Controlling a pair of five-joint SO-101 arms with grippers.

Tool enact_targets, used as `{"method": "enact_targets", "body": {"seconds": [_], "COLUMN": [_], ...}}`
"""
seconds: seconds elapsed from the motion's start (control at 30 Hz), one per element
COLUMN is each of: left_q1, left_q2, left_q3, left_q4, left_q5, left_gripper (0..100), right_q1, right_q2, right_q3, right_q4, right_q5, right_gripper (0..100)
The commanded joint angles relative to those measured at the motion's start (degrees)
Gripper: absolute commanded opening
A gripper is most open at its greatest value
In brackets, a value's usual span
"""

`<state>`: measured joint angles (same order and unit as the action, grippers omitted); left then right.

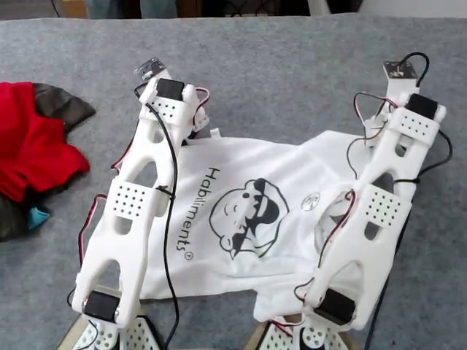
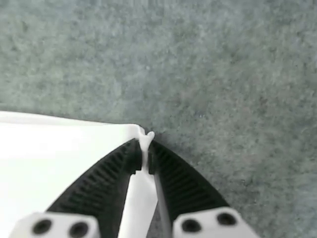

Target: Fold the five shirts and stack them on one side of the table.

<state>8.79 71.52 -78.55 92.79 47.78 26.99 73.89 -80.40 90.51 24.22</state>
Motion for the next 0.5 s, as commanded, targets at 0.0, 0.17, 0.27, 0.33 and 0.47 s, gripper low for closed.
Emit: {"method": "enact_targets", "body": {"seconds": [0.0,0.17,0.27,0.33,0.47], "left_q1": [-0.75,-2.51,-3.82,-4.62,-6.81], "left_q2": [-0.88,-1.49,-7.65,-11.60,-18.02], "left_q3": [-5.49,-17.89,-16.31,-15.69,-16.92], "left_q4": [-1.49,3.69,5.80,6.24,6.68], "left_q5": [-3.43,-9.05,-11.52,-15.30,-21.45], "left_gripper": [3,3,3,3,3], "right_q1": [-3.08,-6.59,-8.88,-10.20,-12.57], "right_q2": [-0.84,-0.66,-3.38,-6.02,-14.02], "right_q3": [-2.51,-14.73,-15.16,-15.34,-15.34], "right_q4": [-0.44,6.24,8.26,10.29,10.37], "right_q5": [-0.18,-3.34,-5.63,-8.53,-10.90], "right_gripper": [1.4,1.3,1.3,1.3,1.3]}}
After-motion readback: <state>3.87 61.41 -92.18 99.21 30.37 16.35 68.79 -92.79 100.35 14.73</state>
